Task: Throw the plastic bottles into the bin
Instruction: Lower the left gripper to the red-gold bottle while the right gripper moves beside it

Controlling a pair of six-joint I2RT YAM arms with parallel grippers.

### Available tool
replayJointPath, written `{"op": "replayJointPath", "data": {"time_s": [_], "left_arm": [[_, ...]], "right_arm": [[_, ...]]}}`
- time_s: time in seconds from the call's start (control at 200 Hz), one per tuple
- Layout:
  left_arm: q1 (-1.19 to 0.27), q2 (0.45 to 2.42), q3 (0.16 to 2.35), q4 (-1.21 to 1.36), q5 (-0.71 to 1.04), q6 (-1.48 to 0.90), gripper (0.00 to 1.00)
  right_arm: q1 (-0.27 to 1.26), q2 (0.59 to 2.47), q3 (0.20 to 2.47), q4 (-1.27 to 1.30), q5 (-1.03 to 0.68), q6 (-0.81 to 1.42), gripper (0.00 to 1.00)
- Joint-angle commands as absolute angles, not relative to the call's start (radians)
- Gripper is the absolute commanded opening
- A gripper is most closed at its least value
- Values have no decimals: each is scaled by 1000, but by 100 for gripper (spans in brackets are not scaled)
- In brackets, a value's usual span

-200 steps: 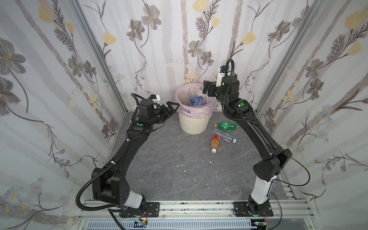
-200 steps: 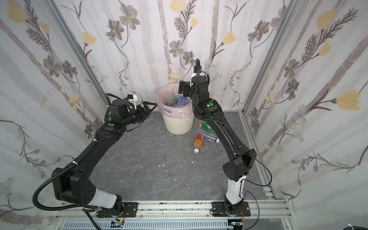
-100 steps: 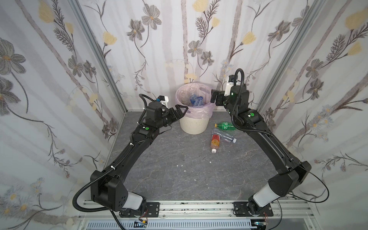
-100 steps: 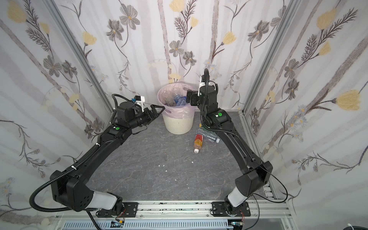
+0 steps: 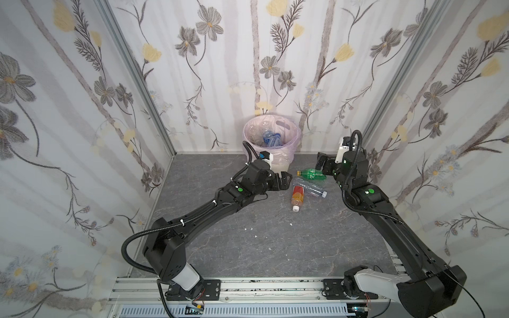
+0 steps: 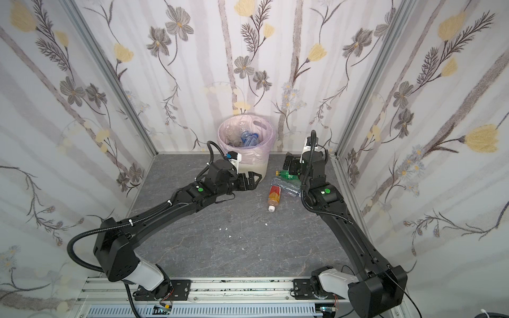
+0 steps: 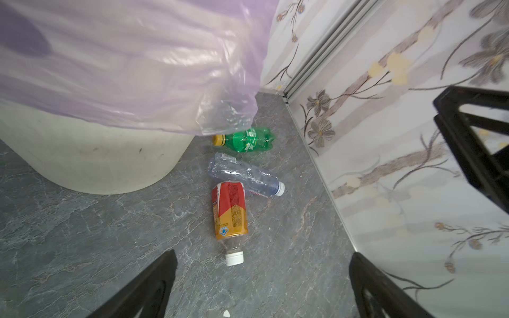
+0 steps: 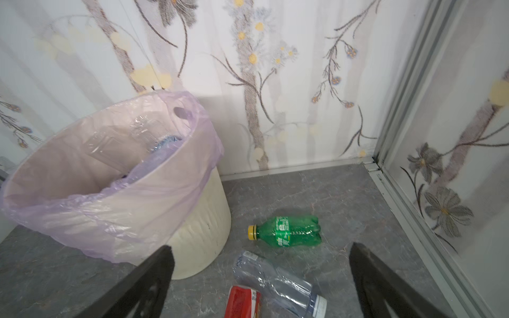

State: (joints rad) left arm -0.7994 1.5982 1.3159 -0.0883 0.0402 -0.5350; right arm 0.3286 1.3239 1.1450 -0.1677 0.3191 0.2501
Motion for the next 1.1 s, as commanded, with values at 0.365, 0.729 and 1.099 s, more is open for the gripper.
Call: {"op": "replayJointPath", "data": {"time_s": [0.365,0.729,1.099], "left_arm": [[-917,1931,1457,-115,-218,-400,100],[-916,2137,1583,-114,-145,-425,100],[-912,2258,1652,-114,-100,-432,99]], "right_arm": [[188,1094,762,-98,184,396,100],[166,1031,569,-34,101,485,100],[161,982,510,-30,68,510,100]]}}
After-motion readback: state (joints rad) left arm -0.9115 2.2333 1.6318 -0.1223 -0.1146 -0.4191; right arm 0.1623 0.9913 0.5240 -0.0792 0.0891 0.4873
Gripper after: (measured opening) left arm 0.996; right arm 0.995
